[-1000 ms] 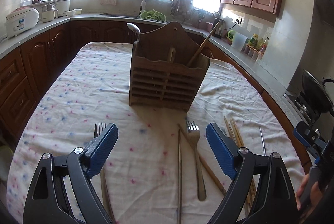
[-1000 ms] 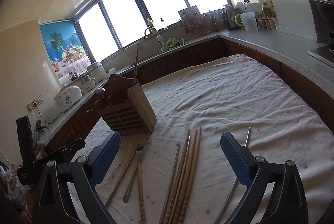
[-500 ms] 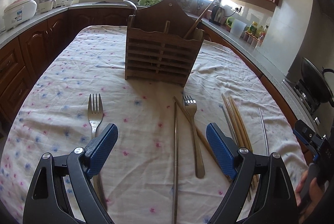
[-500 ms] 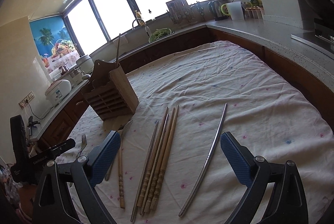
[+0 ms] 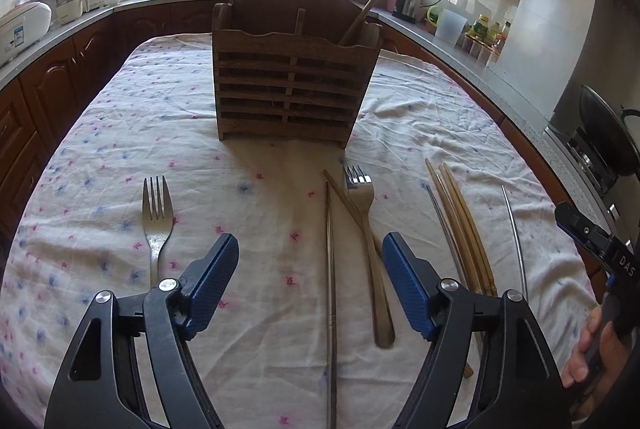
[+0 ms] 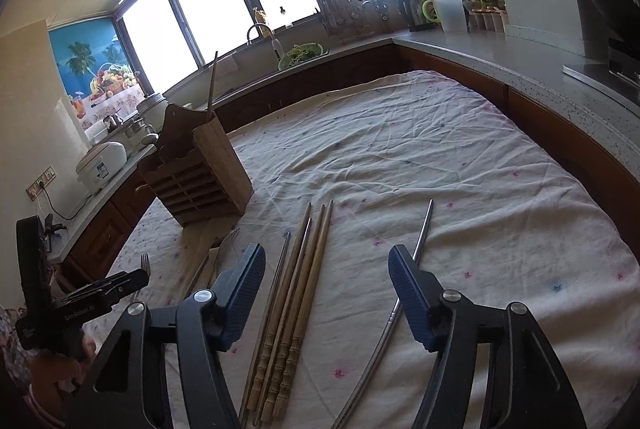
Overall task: Organize utensils
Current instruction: 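Grasp a thin stick with the left tool while the right tool grasps another wooden chopstick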
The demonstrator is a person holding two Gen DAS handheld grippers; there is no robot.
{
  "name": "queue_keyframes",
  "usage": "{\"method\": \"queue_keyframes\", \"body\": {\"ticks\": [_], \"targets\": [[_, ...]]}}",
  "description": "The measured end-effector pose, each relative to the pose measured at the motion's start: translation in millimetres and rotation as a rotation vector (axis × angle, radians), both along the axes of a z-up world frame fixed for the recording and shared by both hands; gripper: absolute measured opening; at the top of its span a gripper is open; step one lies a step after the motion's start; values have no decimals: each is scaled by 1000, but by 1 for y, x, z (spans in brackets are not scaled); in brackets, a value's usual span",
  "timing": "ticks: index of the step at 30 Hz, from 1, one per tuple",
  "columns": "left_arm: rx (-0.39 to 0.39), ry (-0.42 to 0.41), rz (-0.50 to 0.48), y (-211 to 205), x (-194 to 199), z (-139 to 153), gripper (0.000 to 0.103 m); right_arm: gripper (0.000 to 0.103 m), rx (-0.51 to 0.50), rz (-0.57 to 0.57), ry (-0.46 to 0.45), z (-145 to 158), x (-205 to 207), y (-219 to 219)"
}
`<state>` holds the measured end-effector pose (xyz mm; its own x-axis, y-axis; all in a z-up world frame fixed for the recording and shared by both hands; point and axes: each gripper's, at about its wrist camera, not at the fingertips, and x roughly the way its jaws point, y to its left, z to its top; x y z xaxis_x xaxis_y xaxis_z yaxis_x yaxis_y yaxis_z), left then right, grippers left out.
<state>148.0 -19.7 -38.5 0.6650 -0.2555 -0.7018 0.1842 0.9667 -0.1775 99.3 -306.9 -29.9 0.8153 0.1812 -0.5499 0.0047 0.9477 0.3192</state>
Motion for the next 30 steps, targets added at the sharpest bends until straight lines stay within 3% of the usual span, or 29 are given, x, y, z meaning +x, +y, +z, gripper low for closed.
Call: {"method": "queue_keyframes", "body": {"ticks": [7,10,20,30], "targets": [[31,61,-41,-9,22,-15,56,32,-5,32,92,-14,37,9],[46,85,-51,-10,33,-20,51,24,-12,54,141,-22,57,14],[72,139,-111,-19,60,-33,37,14,-79,67,263,-46,114,25],[144,142,-158,-37,81,-39,31,10,-196,94,327,-53,148,38]]}}
